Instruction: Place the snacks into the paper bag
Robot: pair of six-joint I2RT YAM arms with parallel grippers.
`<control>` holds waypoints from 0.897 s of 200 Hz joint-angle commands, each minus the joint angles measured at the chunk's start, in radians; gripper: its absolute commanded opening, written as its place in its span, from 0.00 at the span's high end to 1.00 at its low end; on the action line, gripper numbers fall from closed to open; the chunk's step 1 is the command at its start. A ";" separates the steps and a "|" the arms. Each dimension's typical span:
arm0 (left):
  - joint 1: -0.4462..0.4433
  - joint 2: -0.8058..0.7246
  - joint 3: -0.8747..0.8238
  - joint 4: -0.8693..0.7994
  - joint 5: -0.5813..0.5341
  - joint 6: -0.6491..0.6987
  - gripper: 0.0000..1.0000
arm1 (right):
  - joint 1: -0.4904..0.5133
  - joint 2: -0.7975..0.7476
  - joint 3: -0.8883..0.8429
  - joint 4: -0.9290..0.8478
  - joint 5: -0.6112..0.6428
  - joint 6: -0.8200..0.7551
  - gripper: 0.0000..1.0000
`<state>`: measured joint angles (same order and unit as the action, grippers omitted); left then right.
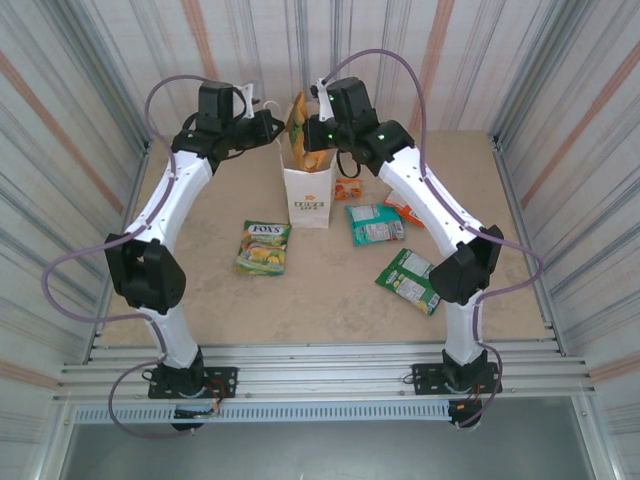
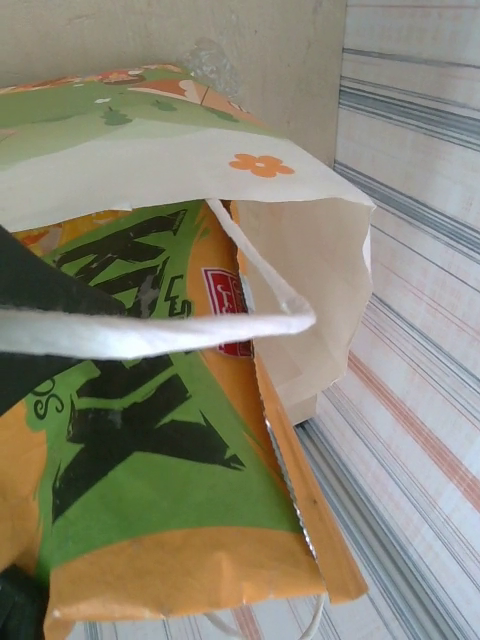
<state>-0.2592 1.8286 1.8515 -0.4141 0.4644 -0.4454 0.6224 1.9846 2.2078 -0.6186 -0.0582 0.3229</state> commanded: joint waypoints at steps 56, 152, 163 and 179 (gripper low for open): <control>-0.007 -0.080 -0.035 0.016 0.016 -0.010 1.00 | 0.003 0.128 0.104 0.021 -0.048 0.106 1.00; -0.009 -0.085 -0.029 0.003 0.001 -0.009 1.00 | -0.027 0.255 0.194 -0.127 -0.006 0.140 0.96; -0.009 -0.085 -0.029 -0.001 -0.004 -0.005 1.00 | -0.038 0.252 0.196 -0.153 0.019 0.139 0.86; -0.009 -0.088 -0.028 -0.013 -0.014 0.003 0.99 | -0.049 0.244 0.216 -0.194 0.059 0.126 0.69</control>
<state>-0.2642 1.7935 1.8225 -0.4149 0.4614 -0.4488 0.5991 2.2269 2.3661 -0.7223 -0.0738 0.4469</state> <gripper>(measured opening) 0.048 0.238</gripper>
